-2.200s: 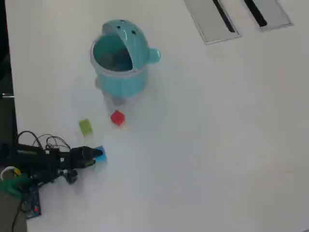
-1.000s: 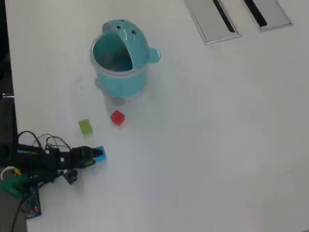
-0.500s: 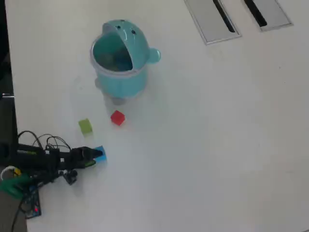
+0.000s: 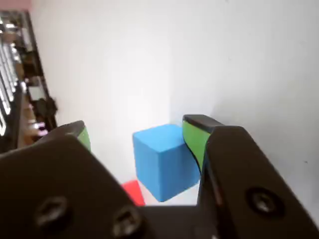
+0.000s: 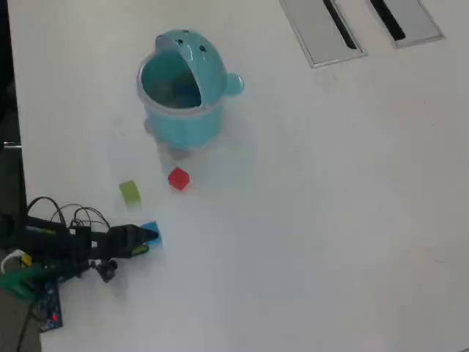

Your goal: Grasp RGB lego blocks and put them in the bin one by one.

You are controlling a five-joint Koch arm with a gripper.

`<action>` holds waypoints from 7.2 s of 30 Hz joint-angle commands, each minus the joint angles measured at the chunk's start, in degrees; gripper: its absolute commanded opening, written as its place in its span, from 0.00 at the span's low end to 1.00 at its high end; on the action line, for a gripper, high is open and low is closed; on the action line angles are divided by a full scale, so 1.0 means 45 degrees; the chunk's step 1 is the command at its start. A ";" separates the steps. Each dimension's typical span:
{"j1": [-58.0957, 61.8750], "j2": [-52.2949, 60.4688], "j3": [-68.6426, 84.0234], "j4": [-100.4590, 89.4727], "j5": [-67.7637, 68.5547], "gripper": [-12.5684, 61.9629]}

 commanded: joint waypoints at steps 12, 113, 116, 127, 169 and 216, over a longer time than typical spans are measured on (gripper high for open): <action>-0.0059 0.0684 0.0781 -0.4238 -0.1230 0.61; -0.6758 -0.9629 -1.5703 0.6777 -2.0547 0.61; -0.6543 -1.0059 -1.6074 0.6777 -2.0547 0.61; -0.6660 -1.0977 -1.6309 0.6934 -2.0527 0.63; -0.7285 -1.1797 -1.7871 0.8027 -2.0352 0.34; -1.0488 -0.8437 -2.2129 0.1250 -1.5195 0.10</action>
